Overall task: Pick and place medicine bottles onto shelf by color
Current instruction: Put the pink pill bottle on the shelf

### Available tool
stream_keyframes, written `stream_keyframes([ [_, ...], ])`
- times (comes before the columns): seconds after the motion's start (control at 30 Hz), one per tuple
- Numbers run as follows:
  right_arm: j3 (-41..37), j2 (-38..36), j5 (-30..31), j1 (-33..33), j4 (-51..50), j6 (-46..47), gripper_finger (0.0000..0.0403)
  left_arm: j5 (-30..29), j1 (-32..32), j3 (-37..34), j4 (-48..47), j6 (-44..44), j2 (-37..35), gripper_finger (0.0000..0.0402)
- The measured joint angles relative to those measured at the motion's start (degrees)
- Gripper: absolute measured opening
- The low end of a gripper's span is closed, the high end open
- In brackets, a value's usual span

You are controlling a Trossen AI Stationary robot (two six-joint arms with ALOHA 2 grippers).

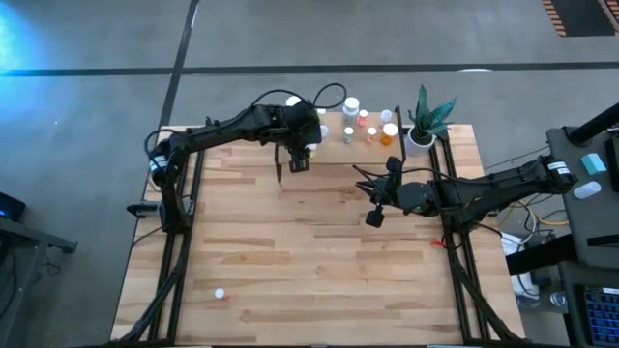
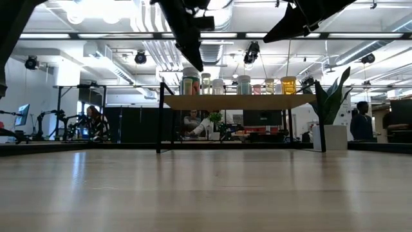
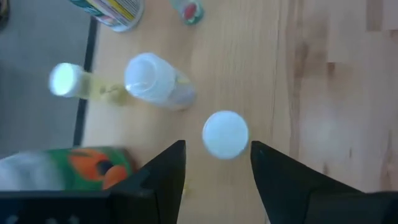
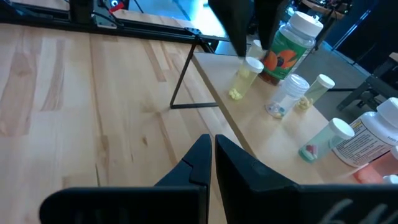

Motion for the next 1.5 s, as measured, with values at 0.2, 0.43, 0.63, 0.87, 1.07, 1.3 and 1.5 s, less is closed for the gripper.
stream_keyframes([
  [0.2,0.0,0.0,0.0,0.0,-0.37,-0.88,0.0013,0.37,-2.01,-1.27,-2.55,-0.08,-6.22,0.0152],
  [0.43,-0.16,0.0,-0.02,-0.01,-0.38,-1.23,0.0013,6.13,-11.5,-10.89,-5.09,-4.56,-16.66,0.0101],
  [0.63,-0.2,0.0,-0.2,-0.01,0.15,-0.51,0.0013,6.17,-25.89,-24.47,-7.25,-13.11,-25.01,0.0052],
  [0.87,-0.2,0.0,-0.2,-0.01,1.01,-0.28,0.0013,6.52,-45.37,-34.77,-7.87,-38.02,-28.04,0.0029],
  [1.07,-0.2,0.01,-0.2,-0.01,1.39,-0.17,0.0013,6.5,-59.31,-36.02,-8.23,-55.44,-24.69,0.0072],
  [1.3,-0.2,0.22,-0.2,-0.01,1.42,-0.24,0.0013,5.82,-67.61,-35.82,-9.0,-63.8,-17.53,0.0157],
  [1.5,-0.2,0.25,-0.2,-0.01,1.4,-0.22,0.0012,6.67,-68.75,-35.85,-9.41,-63.95,-11.59,0.0207],
])
